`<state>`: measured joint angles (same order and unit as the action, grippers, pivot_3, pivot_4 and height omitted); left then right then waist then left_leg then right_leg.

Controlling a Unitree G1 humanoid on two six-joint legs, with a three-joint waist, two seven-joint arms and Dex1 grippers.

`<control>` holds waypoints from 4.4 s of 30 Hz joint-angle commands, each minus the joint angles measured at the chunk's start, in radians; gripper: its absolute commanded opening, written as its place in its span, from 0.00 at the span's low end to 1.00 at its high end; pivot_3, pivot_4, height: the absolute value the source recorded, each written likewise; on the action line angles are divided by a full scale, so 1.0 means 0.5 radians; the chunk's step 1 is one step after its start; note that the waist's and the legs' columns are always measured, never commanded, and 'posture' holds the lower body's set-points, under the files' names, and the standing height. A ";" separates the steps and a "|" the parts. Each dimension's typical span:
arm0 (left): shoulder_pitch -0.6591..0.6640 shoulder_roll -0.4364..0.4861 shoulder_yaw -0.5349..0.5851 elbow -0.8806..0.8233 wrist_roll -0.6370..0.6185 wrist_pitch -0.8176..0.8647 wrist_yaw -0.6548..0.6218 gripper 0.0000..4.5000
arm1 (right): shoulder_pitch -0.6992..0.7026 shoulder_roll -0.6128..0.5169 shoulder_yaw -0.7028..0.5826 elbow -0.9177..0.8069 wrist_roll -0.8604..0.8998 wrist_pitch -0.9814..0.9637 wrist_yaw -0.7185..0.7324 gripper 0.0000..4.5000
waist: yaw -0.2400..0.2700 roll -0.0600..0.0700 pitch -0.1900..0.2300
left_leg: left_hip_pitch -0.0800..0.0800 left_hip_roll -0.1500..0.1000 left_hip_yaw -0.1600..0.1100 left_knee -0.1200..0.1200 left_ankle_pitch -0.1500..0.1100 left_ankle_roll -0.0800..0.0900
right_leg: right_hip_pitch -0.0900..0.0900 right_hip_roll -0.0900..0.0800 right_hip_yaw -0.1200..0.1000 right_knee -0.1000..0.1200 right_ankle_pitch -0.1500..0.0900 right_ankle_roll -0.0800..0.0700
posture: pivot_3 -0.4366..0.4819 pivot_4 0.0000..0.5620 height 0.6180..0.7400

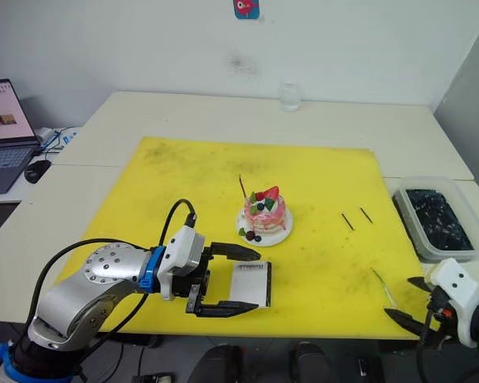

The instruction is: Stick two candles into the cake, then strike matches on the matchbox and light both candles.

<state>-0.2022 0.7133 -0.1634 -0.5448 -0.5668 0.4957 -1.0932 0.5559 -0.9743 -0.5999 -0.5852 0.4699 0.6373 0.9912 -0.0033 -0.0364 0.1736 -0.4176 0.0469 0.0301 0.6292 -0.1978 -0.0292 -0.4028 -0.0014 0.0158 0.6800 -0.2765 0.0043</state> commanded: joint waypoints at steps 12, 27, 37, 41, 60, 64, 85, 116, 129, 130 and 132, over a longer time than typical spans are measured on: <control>-0.132 -0.055 -0.186 -0.199 0.112 -0.080 0.015 1.00 | -1.113 -0.525 0.478 -0.138 0.509 1.577 -0.397 0.96 | 0.000 -0.005 0.003 | -0.001 -0.002 0.001 0.001 0.000 0.000 | 0.002 0.000 0.001 -0.003 0.002 0.002 | 0.48 0.27 1.00; -0.014 -0.109 -0.268 -0.315 0.174 -0.098 0.162 1.00 | -1.327 -0.313 0.723 -0.077 0.533 1.954 -0.662 0.96 | 0.002 -0.004 0.002 | -0.007 -0.001 -0.001 0.002 0.000 0.000 | -0.003 0.004 0.000 -0.001 0.002 0.006 | 0.48 0.27 1.00; 0.019 -0.143 -0.340 -0.217 0.279 -0.226 0.155 1.00 | -1.328 -0.228 0.791 -0.051 0.521 1.954 -0.777 0.96 | 0.002 -0.004 0.002 | -0.006 -0.002 0.000 0.002 0.000 0.000 | -0.003 0.004 0.001 0.000 0.002 0.006 | 0.48 0.27 1.00; 0.017 -0.143 -0.332 -0.194 0.281 -0.245 0.150 1.00 | -1.310 -0.200 0.797 -0.071 0.534 1.954 -0.821 0.75 | 0.002 -0.004 0.002 | -0.006 -0.002 -0.001 0.002 0.000 0.000 | -0.003 0.004 0.001 0.000 0.002 0.006 | 0.48 0.27 1.00; 0.091 -0.130 -0.271 -0.153 0.279 -0.259 0.172 1.00 | -1.503 -0.355 0.630 0.116 0.899 1.954 -0.769 0.01 | -0.002 -0.003 0.002 | -0.006 0.000 0.000 0.001 0.000 0.001 | -0.004 0.006 0.001 0.000 0.002 0.006 | 0.48 0.27 1.00; 0.131 -0.083 -0.141 -0.182 0.203 -0.189 0.194 1.00 | -1.844 -0.303 0.552 0.278 1.061 1.954 -0.711 0.01 | -0.012 -0.003 0.002 | -0.005 0.000 0.000 0.001 0.000 0.001 | -0.004 0.006 0.001 0.000 0.002 0.005 | 0.48 0.27 1.00; 0.249 0.069 0.620 -0.274 -0.499 0.403 0.555 1.00 | -1.738 1.557 1.349 0.596 -0.115 -0.814 -0.843 0.01 | -0.035 -0.004 0.002 | -0.003 0.001 0.000 0.001 0.000 0.000 | -0.002 0.004 0.000 0.002 0.004 0.004 | 0.48 0.27 1.00; 0.034 0.055 0.547 -0.211 -0.555 0.479 0.646 1.00 | -1.761 1.819 1.376 1.191 -0.332 -1.364 -0.866 0.01 | -0.044 -0.004 0.002 | -0.001 0.005 0.000 -0.001 0.001 0.000 | -0.003 0.002 0.002 0.003 0.006 -0.002 | 0.48 0.27 1.00; 0.018 0.064 0.517 -0.217 -0.545 0.472 0.634 1.00 | -1.676 1.819 1.396 1.124 -0.376 -1.447 -0.894 0.01 | -0.046 -0.004 0.002 | -0.001 0.005 0.000 -0.001 0.001 0.000 | -0.003 0.002 0.002 0.003 0.006 -0.002 | 0.48 0.27 1.00; 0.021 0.066 0.513 -0.217 -0.539 0.468 0.629 1.00 | -1.675 1.818 1.400 1.115 -0.382 -1.456 -0.895 0.01 | -0.046 -0.003 0.002 | -0.001 0.005 0.000 -0.001 0.001 0.000 | -0.003 0.002 0.002 0.003 0.006 -0.002 | 0.48 0.27 1.00; 0.025 0.065 0.503 -0.216 -0.528 0.459 0.623 1.00 | -1.676 1.810 1.415 1.103 -0.396 -1.476 -0.890 0.01 | -0.046 -0.003 0.002 | -0.001 0.005 0.000 -0.001 0.001 0.000 | -0.003 0.002 0.002 0.003 0.006 -0.002 | 0.48 0.27 1.00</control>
<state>-0.1830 0.7413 0.0838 -0.6311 -0.8291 0.7356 -0.7760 -0.2841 -0.0685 0.0993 0.0130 0.2835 -0.0760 0.5431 -0.0263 -0.0381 0.1745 -0.4182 0.0492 0.0301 0.6286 -0.1973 -0.0292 -0.4044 -0.0005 0.0170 0.6814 -0.2737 0.0033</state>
